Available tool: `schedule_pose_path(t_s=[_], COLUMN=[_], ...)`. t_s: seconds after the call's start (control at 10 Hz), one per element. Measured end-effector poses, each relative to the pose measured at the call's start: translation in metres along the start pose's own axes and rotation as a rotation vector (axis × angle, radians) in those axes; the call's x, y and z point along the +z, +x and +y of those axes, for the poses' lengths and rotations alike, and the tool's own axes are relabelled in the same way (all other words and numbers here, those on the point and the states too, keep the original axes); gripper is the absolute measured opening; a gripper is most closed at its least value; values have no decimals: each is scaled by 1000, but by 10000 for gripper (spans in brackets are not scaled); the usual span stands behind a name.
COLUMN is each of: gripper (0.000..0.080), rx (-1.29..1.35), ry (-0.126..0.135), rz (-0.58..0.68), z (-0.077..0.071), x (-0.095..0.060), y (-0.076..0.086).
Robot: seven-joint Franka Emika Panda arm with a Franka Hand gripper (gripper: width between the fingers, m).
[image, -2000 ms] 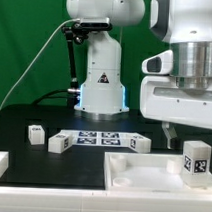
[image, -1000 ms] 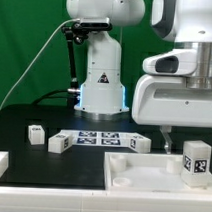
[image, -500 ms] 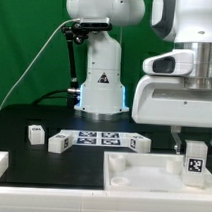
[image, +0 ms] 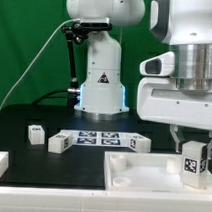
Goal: Assemble one leg
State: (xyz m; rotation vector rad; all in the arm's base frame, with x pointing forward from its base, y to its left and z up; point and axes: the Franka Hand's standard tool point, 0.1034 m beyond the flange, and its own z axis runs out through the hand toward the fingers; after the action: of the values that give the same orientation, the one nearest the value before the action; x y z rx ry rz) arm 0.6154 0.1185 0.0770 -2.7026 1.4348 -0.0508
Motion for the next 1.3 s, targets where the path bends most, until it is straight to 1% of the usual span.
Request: schedule_pose_path(t_s=[0.3,0.7,0.8,0.9,1.0,1.1,1.2,1.3], gripper=[291,291,395,395,577,634,634,647], rx=[395,577,548,471,438,317,177,112], ry=[1,13,14,16,16,18,21,21], rz=[-2,-31,-31,-30,-30,-23,-22,-21], z=[-1,-1,-1,-1,-2,-2,-2,-2], x=[1,1,1,0,0,0,0,1], y=[-2,-1,-1,0,0,0,-1,-1])
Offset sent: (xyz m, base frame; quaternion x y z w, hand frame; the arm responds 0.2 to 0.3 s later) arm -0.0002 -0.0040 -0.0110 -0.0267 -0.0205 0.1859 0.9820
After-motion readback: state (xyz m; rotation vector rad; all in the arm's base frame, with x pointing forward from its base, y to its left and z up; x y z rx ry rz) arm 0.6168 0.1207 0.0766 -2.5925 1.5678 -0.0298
